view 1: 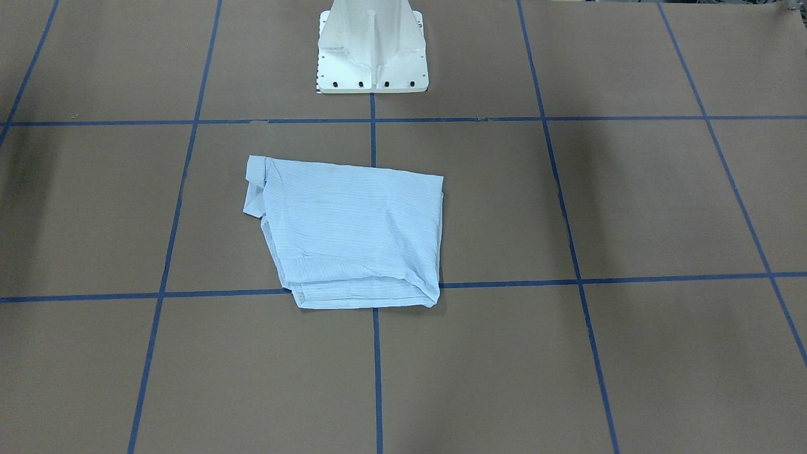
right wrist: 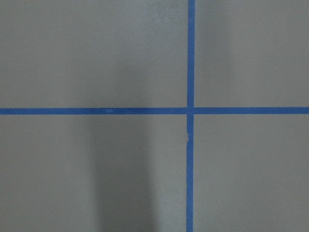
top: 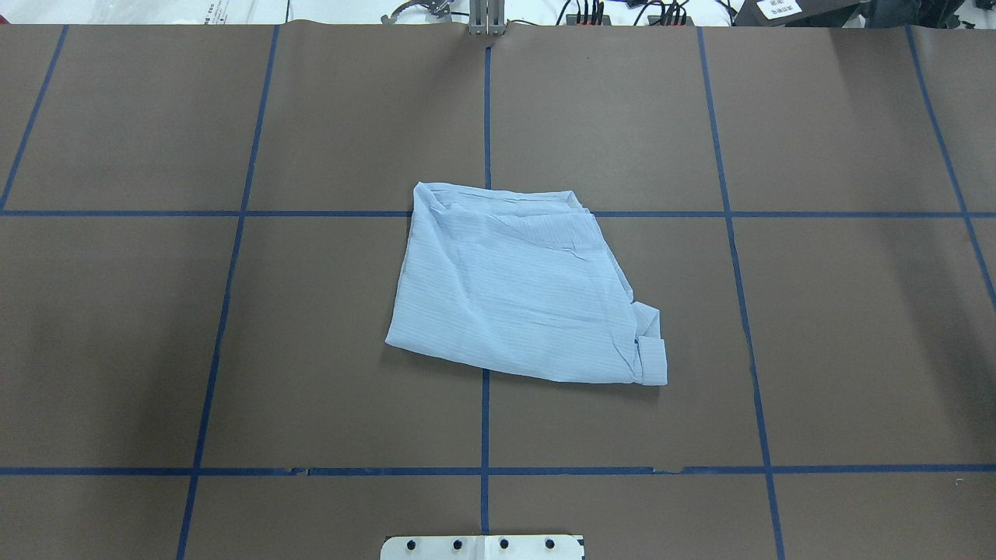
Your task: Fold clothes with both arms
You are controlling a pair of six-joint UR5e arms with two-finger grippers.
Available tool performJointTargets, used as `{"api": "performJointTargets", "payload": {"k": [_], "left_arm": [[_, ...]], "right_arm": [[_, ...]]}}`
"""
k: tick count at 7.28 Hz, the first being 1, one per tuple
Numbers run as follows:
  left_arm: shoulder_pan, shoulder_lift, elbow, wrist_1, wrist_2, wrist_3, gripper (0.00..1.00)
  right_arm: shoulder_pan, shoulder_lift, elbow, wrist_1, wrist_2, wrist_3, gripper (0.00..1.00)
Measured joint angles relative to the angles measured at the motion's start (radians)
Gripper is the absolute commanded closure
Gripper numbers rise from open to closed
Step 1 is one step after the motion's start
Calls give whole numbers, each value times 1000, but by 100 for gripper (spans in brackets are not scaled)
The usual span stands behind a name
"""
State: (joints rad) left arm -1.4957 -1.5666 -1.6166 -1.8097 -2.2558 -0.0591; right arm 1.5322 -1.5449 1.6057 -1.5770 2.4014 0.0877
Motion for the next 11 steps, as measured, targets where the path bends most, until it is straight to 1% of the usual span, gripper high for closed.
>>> {"api": "performJointTargets", "payload": {"k": [3, 6, 8, 11], "left_arm": [[-21, 2, 40, 32, -1, 74, 0], [-24, -5, 34, 98, -7, 113, 0], [-24, -5, 30, 110, -11, 120, 0], [-24, -4, 30, 113, -13, 120, 0]], "right_arm": [[19, -26, -4, -2, 14, 0, 0], [33, -77, 16, 3, 12, 1, 0], [37, -106, 39, 6, 4, 1, 0], [39, -112, 43, 8, 4, 1, 0]]}}
